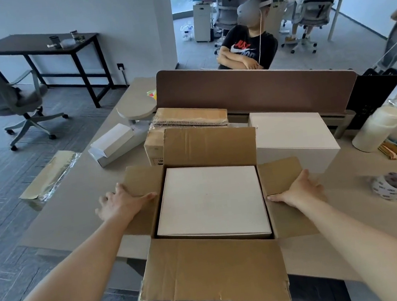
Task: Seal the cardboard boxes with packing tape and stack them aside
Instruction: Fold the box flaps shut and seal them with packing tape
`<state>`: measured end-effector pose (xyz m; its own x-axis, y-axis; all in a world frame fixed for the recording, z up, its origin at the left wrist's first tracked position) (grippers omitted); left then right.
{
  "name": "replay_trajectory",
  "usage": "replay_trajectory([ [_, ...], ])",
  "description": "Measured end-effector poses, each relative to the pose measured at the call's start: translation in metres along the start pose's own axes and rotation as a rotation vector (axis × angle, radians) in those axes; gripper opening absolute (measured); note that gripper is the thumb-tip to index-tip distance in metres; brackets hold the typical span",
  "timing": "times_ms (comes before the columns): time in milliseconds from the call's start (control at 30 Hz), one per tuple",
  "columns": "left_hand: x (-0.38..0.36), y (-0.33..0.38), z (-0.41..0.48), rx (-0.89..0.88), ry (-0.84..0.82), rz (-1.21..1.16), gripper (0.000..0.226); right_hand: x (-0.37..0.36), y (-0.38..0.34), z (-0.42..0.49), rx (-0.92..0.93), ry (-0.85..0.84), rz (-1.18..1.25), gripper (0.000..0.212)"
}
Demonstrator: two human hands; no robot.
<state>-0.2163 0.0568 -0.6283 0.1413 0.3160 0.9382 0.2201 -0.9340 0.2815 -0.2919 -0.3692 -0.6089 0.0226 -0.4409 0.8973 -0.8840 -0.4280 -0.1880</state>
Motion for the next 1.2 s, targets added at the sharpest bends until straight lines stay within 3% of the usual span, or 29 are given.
replay_trajectory([
  [100, 0.023, 0.005, 0.000, -0.075, 0.066, 0.009, 0.107, 0.018, -0.010, -0.008, 0.098, 0.078, -0.108, 0.124],
  [233, 0.046, 0.025, -0.011, -0.163, 0.171, 0.035, 0.081, 0.033, -0.023, -0.028, 0.330, 0.288, -0.195, 0.072],
  [333, 0.056, 0.049, -0.023, -0.237, 0.240, 0.109, 0.055, 0.037, -0.042, -0.052, 0.461, 0.322, -0.173, 0.052],
  [467, 0.045, 0.087, -0.045, -0.336, 0.154, 0.147, 0.084, 0.018, -0.068, -0.089, 0.543, 0.123, -0.060, 0.030],
  [600, 0.005, 0.113, -0.073, -0.446, -0.088, -0.060, 0.072, -0.029, -0.067, -0.109, 0.603, -0.075, -0.120, 0.045],
  [733, -0.044, 0.099, -0.085, -0.574, -0.322, 0.057, 0.059, -0.072, -0.041, -0.109, 0.631, -0.151, -0.313, 0.060],
  [900, -0.068, 0.079, -0.089, -0.679, -0.239, 0.120, 0.057, -0.105, -0.012, -0.105, 0.719, -0.104, -0.321, 0.070],
  [1067, -0.056, 0.073, -0.085, -0.724, -0.303, 0.024, 0.060, -0.090, -0.021, -0.103, 0.704, -0.231, -0.288, 0.075],
  [1200, -0.046, 0.050, -0.108, -0.908, -0.338, 0.075, 0.089, -0.066, 0.003, -0.126, 0.905, -0.324, -0.332, 0.089],
])
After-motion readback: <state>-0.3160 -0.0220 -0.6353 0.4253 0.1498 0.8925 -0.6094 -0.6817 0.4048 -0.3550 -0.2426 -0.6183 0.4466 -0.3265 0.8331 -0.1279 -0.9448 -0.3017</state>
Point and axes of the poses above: each hand's wrist, its own z-axis towards the middle knuckle, its own x-axis out of the back of the hand, y = z × x, the point moved 1 cm from there along z, towards the middle knuckle, and after that the axes turned 13 degrees about -x, right-handed, at the moved point
